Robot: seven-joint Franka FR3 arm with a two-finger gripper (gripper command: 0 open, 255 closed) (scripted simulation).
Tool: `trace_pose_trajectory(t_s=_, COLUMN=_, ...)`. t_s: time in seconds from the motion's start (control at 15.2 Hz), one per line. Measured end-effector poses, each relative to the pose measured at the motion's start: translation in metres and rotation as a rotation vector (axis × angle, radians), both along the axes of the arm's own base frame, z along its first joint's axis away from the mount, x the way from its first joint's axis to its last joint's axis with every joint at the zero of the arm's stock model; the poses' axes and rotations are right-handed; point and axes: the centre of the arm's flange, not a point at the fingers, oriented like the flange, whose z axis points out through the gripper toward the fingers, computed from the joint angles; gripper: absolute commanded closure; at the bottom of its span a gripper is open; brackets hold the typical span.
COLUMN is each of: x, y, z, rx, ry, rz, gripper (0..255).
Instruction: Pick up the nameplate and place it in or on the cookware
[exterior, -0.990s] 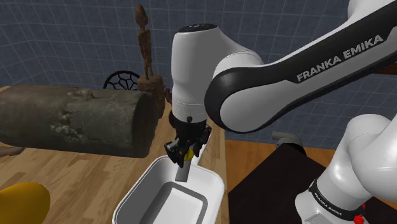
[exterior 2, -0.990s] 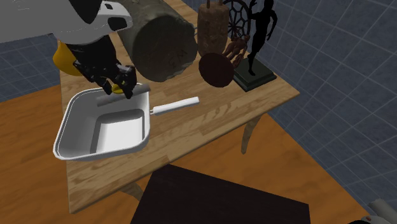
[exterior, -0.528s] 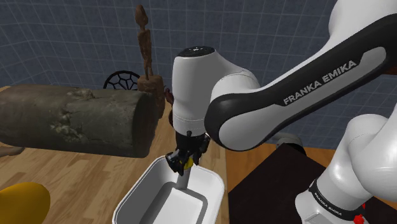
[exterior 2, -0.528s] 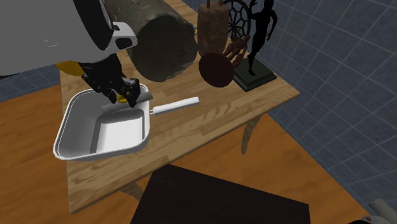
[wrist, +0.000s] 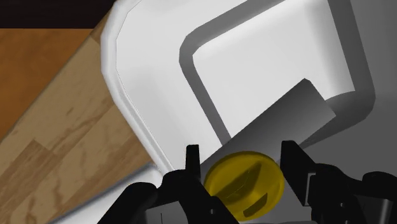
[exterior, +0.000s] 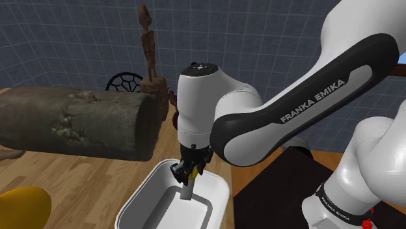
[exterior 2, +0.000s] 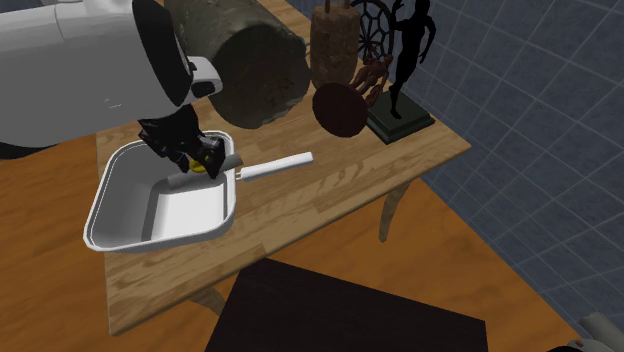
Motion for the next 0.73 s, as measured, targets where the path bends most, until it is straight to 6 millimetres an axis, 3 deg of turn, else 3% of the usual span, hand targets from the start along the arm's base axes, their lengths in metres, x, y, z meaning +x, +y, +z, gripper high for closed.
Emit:
trace_pose_trajectory(t_s=0.2, x=0.0002, y=-0.0001, z=-0.0005, rx=0.0, ry=0.0, rz=0.0, gripper=255)
trace_pose_trajectory(t_s=0.26, x=0.0002, y=-0.0001, z=-0.0006, rx=0.0, ry=0.0, rz=0.0, gripper=0)
trace_pose_trajectory(t_s=0.73, x=0.0004, y=-0.0009, z=0.005, rx=0.0, ry=-0.001, rz=0.0, gripper=0)
